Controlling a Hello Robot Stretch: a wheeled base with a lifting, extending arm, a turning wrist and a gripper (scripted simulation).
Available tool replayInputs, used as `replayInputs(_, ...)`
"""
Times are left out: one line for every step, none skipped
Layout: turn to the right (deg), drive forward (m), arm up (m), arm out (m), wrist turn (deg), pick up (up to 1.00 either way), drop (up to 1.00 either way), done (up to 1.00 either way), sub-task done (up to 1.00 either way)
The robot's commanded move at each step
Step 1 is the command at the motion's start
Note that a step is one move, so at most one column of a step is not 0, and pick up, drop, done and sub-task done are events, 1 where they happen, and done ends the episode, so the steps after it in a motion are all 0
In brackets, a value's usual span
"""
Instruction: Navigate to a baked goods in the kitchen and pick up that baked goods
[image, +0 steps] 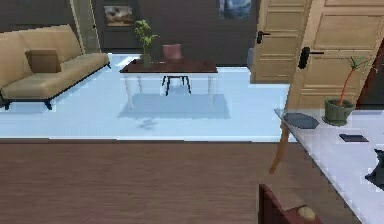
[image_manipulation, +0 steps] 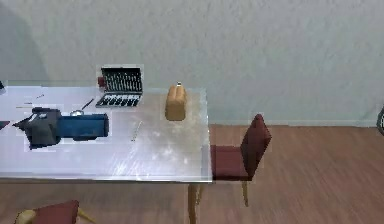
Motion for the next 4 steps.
replayInputs(45.0, 0.0, 0.0, 0.0, 0.0, 0.0, 0.0, 0.0, 0.0)
replayInputs(12.0, 0.0, 0.0, 0.0, 0.0, 0.0, 0.0, 0.0, 0.0)
replayInputs(0.0, 0.5, 0.0, 0.0, 0.0, 0.0, 0.0, 0.0, 0.0)
replayInputs(-39.0, 0.0, 0.0, 0.0, 0.0, 0.0, 0.0, 0.0, 0.0)
